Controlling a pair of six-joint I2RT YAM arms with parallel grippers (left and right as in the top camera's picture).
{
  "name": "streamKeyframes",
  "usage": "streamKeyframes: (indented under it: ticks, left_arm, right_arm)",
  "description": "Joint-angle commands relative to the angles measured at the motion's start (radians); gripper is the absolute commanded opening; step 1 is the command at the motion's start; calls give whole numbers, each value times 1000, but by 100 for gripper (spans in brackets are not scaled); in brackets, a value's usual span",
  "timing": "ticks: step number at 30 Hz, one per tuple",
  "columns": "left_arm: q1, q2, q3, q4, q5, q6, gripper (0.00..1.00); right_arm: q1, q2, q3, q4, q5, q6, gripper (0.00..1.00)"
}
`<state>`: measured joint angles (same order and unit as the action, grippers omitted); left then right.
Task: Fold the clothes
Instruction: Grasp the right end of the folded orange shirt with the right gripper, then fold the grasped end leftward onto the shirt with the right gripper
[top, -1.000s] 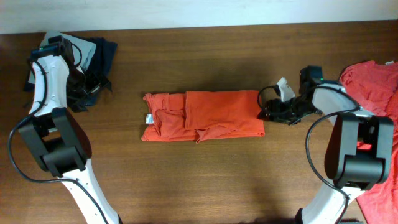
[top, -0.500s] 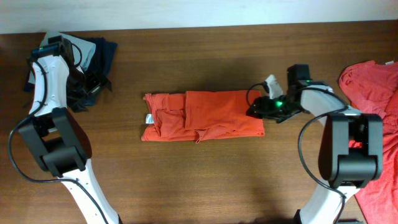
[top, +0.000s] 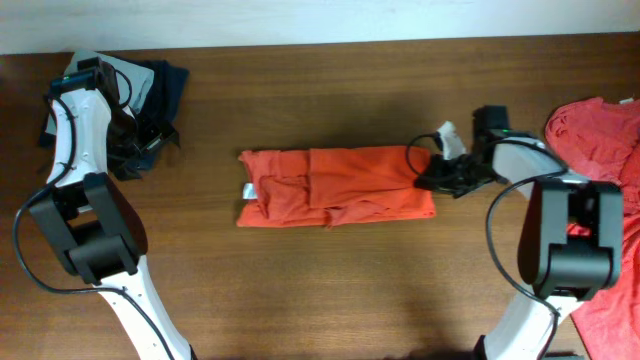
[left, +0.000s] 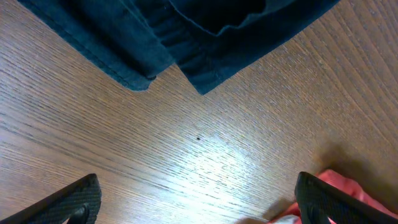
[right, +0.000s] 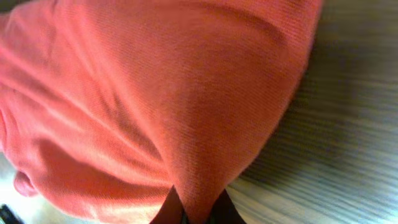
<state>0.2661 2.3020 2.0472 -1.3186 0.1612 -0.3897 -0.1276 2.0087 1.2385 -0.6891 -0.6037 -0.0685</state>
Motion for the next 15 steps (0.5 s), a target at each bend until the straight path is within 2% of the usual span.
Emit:
streamKeyframes:
  ticks: [1,6,9,15]
  left_arm:
    - [2,-6,13,2,0,-6,99]
    - [2,-6,13,2,0,-6,99]
    - [2,-6,13,2,0,-6,99]
    - [2,-6,13,2,0,-6,99]
  right_arm:
    - [-87,12,16,-20,13,-4,4]
    - [-175,11,88,-122,13,-92,4]
    - [-226,11,198,-254,13,-138,4]
    - [-266,11,470,-498,13,-137,4]
